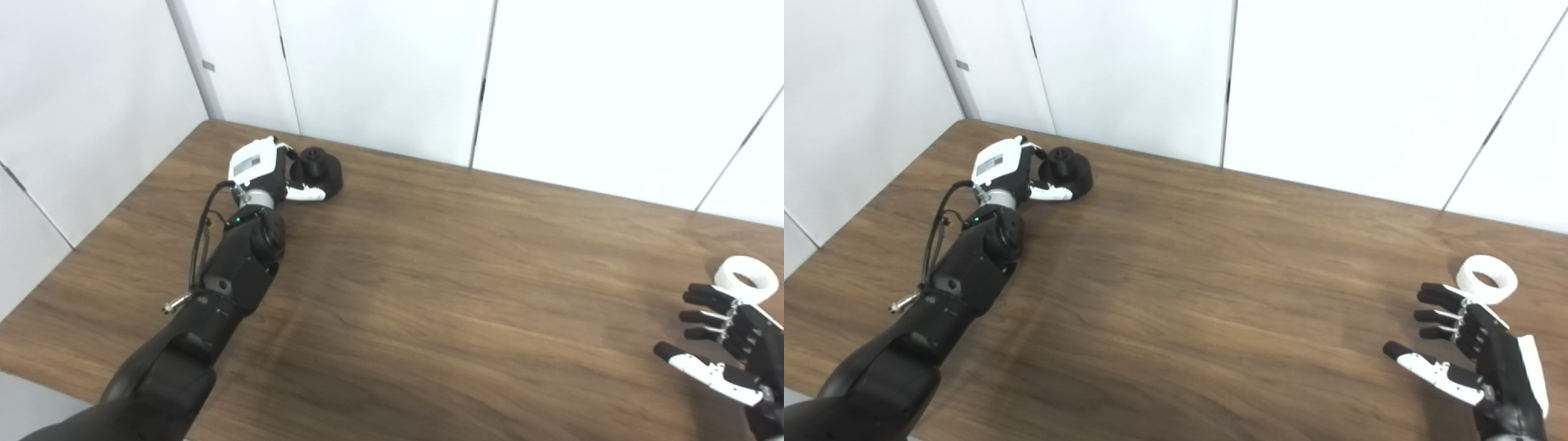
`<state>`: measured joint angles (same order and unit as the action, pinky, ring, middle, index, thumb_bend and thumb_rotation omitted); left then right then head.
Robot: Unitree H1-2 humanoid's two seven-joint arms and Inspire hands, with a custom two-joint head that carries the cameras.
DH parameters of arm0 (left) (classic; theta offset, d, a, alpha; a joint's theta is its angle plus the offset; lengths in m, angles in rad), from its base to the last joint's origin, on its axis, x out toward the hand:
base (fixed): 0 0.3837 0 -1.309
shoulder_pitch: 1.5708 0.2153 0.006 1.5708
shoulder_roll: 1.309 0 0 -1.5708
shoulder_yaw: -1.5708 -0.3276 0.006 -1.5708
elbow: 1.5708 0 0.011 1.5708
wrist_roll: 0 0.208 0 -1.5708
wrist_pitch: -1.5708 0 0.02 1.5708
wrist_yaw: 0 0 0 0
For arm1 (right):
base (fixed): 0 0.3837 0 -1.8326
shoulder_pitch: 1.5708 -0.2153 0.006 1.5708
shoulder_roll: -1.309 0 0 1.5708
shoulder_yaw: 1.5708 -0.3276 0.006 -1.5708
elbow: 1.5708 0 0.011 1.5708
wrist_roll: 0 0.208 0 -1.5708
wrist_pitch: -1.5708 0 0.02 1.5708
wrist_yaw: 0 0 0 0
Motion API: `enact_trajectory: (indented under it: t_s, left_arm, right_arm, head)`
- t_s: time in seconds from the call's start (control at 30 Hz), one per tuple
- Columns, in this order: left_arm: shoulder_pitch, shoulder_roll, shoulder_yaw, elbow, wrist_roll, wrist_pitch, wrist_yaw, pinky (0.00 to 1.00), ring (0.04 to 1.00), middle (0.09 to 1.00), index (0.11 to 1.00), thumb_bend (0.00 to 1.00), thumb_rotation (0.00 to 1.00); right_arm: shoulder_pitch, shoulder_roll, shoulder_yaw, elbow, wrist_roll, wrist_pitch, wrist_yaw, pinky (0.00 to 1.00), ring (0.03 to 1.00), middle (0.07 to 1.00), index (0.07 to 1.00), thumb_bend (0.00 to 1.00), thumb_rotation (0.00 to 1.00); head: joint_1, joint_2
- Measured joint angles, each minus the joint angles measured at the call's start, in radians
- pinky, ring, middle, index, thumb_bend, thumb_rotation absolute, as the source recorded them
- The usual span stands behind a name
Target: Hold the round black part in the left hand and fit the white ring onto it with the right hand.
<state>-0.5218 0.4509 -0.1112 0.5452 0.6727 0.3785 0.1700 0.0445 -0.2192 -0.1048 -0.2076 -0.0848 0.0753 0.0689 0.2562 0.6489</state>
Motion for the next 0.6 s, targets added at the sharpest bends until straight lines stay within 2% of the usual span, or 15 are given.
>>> enact_trajectory:
  t_s: [0.2, 0.47, 0.6]
  left_arm:
    - [-0.029, -0.005, -0.011, 0.060, -0.016, -0.024, 0.018, 0.90, 1.000, 0.968, 0.764, 1.00, 0.44]
    - [-0.069, -0.012, -0.017, 0.150, -0.054, -0.076, 0.054, 0.91, 0.977, 0.923, 0.717, 1.00, 0.36]
    - [-0.076, -0.027, -0.005, 0.181, -0.094, -0.126, 0.091, 0.84, 0.939, 0.888, 0.660, 1.00, 0.31]
  right_arm:
    - [0.001, 0.000, -0.001, -0.001, 0.000, 0.000, 0.000, 0.56, 0.655, 0.721, 0.696, 0.66, 0.00]
    - [0.009, 0.000, -0.003, -0.020, -0.002, 0.003, 0.000, 0.55, 0.650, 0.720, 0.693, 0.66, 0.00]
    - [0.014, 0.000, -0.004, -0.030, -0.002, 0.004, 0.000, 0.55, 0.648, 0.722, 0.692, 0.66, 0.01]
  head:
    - [-0.011, 0.005]
    - [-0.021, 0.012]
    - [-0.026, 0.015]
